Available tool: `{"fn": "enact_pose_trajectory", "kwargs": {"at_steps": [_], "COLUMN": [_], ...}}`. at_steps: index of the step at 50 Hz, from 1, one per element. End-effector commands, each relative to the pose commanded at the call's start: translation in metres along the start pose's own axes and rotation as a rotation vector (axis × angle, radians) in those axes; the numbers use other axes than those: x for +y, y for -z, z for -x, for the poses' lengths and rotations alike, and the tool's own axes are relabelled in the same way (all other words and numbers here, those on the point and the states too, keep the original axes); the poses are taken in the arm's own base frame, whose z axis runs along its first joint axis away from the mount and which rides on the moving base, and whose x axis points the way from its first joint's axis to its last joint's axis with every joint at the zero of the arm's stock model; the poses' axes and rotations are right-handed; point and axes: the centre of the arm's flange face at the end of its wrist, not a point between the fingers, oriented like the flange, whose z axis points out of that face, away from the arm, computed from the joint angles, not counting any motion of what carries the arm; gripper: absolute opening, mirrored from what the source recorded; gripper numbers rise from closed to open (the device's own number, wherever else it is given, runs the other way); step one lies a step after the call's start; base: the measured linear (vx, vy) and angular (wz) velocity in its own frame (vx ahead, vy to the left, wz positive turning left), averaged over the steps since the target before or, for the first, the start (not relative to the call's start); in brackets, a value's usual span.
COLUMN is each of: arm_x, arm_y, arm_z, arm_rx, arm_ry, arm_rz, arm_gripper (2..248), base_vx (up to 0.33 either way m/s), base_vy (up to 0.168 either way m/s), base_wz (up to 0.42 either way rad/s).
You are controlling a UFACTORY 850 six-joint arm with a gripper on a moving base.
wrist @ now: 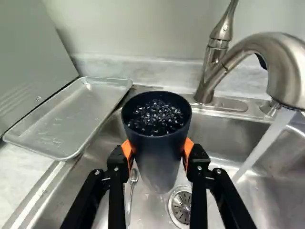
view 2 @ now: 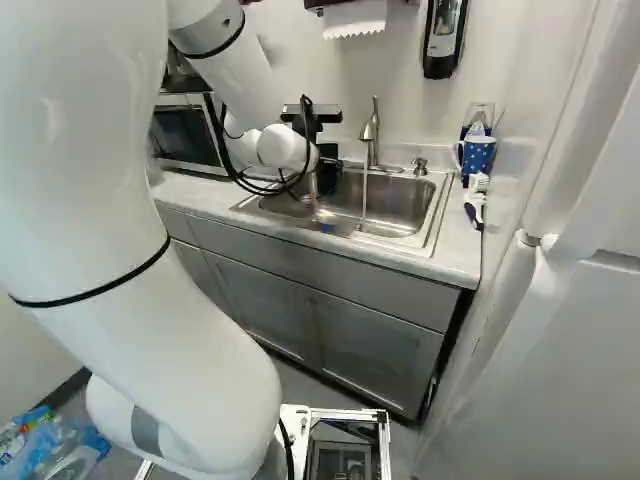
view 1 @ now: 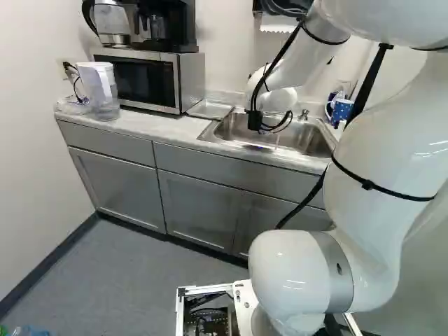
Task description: Rinse the cup and place it in the tray
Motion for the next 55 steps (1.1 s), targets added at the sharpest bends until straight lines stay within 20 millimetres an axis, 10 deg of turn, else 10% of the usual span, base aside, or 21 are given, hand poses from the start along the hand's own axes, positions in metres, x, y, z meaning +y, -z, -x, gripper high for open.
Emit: {"fn": "enact_pose_trajectory", "kwargs": {"at_steps": [55], "arm_x": [-0.024], "arm_y": [-0.008], "arm_z": [-0.067], "arm_rx": [0.092], "arm_ry": [0.012], "arm_rz": [-0.041], "arm_gripper": [122], "base_vx": [0.0], "base_vy": [0.0], "base_wz": [0.0]}}
